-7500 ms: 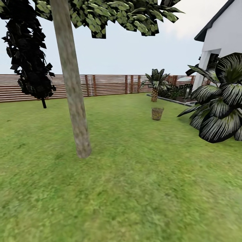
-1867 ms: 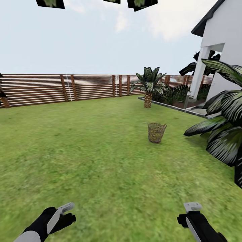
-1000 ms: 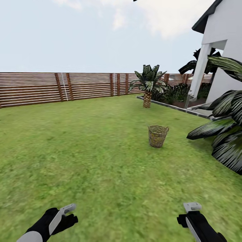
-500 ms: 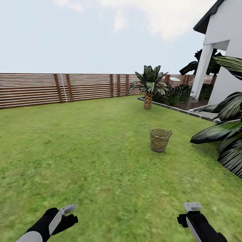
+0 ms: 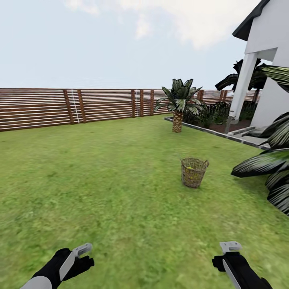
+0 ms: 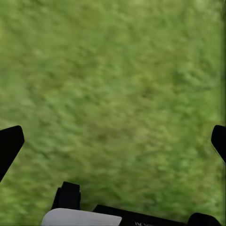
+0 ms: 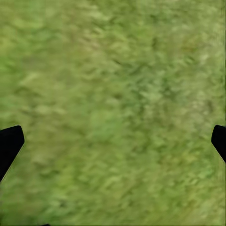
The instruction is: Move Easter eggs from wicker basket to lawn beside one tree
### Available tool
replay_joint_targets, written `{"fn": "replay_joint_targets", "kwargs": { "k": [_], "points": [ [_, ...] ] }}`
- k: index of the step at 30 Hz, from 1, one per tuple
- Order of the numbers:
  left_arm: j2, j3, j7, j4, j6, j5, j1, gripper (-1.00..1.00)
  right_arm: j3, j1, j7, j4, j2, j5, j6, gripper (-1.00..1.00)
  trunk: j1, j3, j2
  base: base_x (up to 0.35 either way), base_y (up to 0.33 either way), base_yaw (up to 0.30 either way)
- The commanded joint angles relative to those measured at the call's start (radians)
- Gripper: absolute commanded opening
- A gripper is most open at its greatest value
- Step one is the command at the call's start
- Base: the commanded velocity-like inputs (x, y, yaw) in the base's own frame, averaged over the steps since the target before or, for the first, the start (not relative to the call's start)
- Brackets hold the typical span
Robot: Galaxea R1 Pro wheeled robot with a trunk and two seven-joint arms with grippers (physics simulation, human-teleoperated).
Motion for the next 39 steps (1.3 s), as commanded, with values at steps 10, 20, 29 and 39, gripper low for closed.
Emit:
{"fn": "replay_joint_targets", "kwargs": {
  "k": [10, 20, 29, 39],
  "points": [
    [-0.002, 0.005, 0.001, -0.002, 0.006, 0.006, 0.0, 1.0, 0.001, 0.0, -0.003, -0.001, -0.001, -0.001, 0.005, 1.0, 0.001, -0.001, -0.001, 0.331, 0.0, 0.0],
    [-0.004, 0.005, 0.001, -0.002, 0.006, 0.006, 0.0, 1.0, 0.001, 0.0, -0.003, -0.002, -0.001, -0.002, 0.004, 1.0, 0.001, -0.001, -0.001, 0.331, 0.0, 0.0],
    [-0.007, 0.002, -0.008, -0.007, -0.012, 0.008, 0.002, 1.0, -0.039, 0.0, 0.019, 0.012, -0.024, -0.003, -0.013, 1.0, 0.001, -0.001, -0.001, 0.221, 0.0, 0.0],
    [-0.044, 0.004, -0.009, -0.007, -0.068, 0.006, 0.003, 1.0, -0.032, 0.0, 0.005, 0.014, -0.035, -0.013, -0.031, 1.0, 0.001, -0.001, -0.001, 0.102, 0.0, 0.0]
  ]
}}
